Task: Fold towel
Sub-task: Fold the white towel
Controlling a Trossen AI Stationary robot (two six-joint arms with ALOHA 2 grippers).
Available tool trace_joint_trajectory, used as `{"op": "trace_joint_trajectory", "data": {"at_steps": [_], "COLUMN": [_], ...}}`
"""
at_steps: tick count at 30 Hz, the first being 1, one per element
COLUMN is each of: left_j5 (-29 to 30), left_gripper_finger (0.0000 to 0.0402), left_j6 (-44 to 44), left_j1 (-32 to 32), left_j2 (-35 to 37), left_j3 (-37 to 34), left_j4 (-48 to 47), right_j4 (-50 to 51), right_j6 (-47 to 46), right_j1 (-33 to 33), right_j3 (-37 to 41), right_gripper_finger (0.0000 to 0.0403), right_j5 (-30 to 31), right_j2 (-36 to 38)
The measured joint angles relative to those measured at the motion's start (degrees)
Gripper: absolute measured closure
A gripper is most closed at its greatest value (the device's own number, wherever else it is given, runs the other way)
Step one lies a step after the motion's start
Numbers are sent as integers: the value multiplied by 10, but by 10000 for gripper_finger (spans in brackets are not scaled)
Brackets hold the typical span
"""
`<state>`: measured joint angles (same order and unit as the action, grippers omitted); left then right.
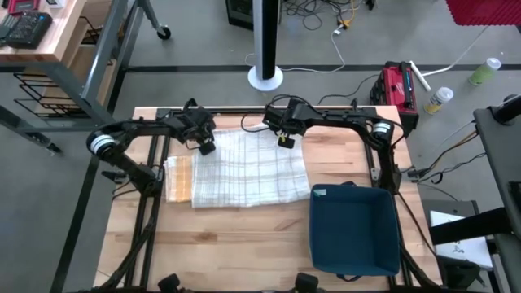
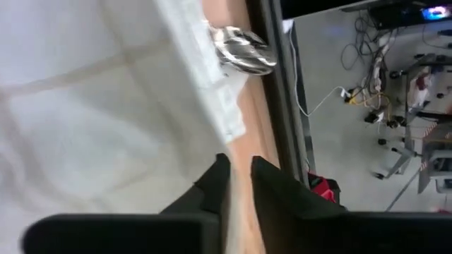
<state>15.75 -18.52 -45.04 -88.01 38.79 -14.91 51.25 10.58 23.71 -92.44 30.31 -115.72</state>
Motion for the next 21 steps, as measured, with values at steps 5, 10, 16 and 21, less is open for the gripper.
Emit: {"op": "trace_joint_trajectory", "data": {"at_steps": [5, 10, 16, 21], "left_j5": [4, -41, -212, -331], "left_gripper_finger": [353, 331, 320, 310], "left_j6": [-8, -20, 17, 70], "left_j1": [-5, -4, 4, 53], "left_j2": [39, 119, 217, 254], "left_j3": [0, 9, 77, 111], "left_j4": [-3, -62, -251, -382], "right_j4": [-5, 22, 67, 121], "right_j6": [4, 26, 90, 96], "right_j1": [3, 4, -2, -28], "right_j3": [0, 0, 0, 0], "right_gripper_finger": [301, 264, 253, 265], "right_j5": [72, -26, -309, -398], "right_j2": [1, 20, 83, 121]}}
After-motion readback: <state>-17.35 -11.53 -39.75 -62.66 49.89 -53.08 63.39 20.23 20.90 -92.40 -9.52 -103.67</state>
